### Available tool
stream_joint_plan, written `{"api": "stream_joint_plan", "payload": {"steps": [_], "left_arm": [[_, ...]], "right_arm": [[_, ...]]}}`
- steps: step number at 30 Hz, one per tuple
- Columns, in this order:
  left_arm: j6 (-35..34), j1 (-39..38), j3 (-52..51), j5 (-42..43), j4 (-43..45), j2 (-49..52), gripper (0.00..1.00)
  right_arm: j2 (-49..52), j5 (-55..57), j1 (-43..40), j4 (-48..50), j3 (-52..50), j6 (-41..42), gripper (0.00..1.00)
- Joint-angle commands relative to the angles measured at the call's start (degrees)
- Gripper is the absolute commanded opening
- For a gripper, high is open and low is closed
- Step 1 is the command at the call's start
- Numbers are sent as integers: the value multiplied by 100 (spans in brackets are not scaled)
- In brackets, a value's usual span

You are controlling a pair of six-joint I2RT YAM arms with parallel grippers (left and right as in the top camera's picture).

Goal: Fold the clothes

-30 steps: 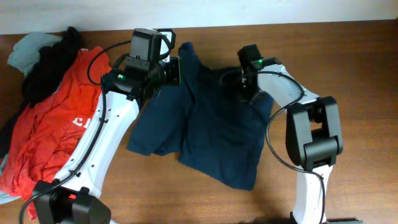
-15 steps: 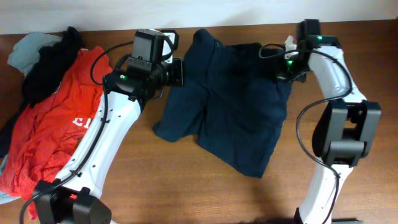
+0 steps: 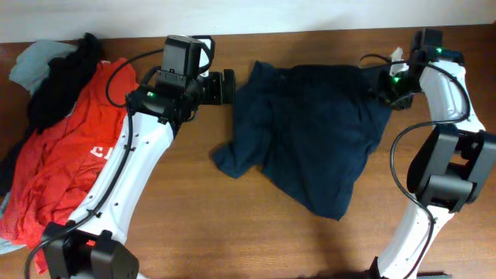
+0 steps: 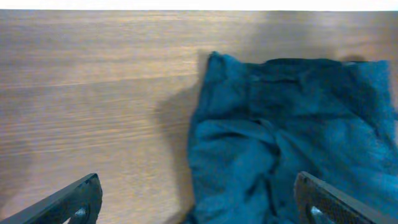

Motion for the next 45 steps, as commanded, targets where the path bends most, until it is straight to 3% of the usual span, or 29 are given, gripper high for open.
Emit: {"api": "stream_joint_plan", "payload": {"steps": [1,12,22,33,38,45], "left_arm": [[188,55,26,-520,4,-44,99],[186,232,26,35,-341,-44,99],[186,225,11,1130,-973,-44,99],[485,-164,-417,1182,-1683,-42,99],[973,-188,-955,1093,-1244,-15,99],[990,192,-1606,1204,186,396,98]], "right_arm": [[-133,76,81,-326,433,-11,53],[-369,35,632,-2328,1508,-470,60],[-369,20,1508,-2492,1508,-339,60],[-367,17,1672,-2479,1508,-339,60],[-367,15,1672,-2474,1508,-341,61],[-367,13,1679,-2481,1508,-341,61]]}}
